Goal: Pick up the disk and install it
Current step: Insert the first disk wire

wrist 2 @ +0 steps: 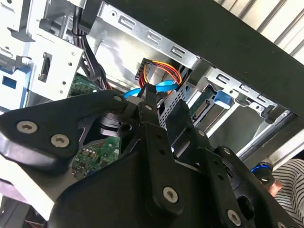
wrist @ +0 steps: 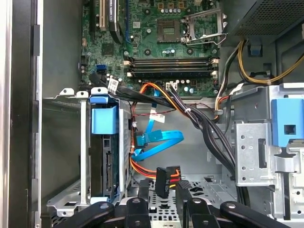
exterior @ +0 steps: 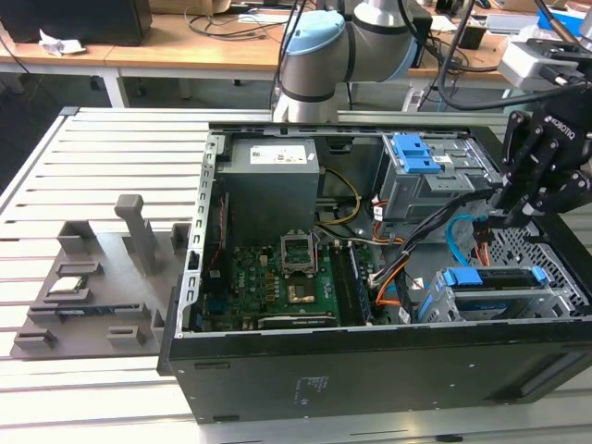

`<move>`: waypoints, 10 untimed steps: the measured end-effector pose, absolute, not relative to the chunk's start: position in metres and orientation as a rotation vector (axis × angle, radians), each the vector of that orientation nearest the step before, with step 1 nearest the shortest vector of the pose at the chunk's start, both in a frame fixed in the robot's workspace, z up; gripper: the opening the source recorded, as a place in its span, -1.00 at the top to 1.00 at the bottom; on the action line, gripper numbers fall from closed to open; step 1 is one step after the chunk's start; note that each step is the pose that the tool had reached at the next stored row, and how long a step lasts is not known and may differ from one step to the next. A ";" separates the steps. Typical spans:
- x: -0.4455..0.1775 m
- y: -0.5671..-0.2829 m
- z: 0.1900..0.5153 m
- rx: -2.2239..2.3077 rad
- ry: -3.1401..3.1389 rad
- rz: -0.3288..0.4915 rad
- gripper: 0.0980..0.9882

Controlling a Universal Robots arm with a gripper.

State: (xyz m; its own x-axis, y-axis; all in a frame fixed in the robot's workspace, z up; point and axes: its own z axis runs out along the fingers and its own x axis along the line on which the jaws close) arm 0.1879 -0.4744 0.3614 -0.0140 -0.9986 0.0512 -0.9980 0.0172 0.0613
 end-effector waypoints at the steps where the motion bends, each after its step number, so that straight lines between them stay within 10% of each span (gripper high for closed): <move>1: 0.187 -0.475 0.359 2.146 -2.180 -0.007 0.41; 10: 0.181 -0.475 0.353 2.140 -2.175 0.005 0.44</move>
State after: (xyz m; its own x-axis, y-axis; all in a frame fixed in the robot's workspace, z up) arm 0.1815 -0.4747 0.3526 -0.0141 -0.9977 0.0664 -0.9980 0.0181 0.0611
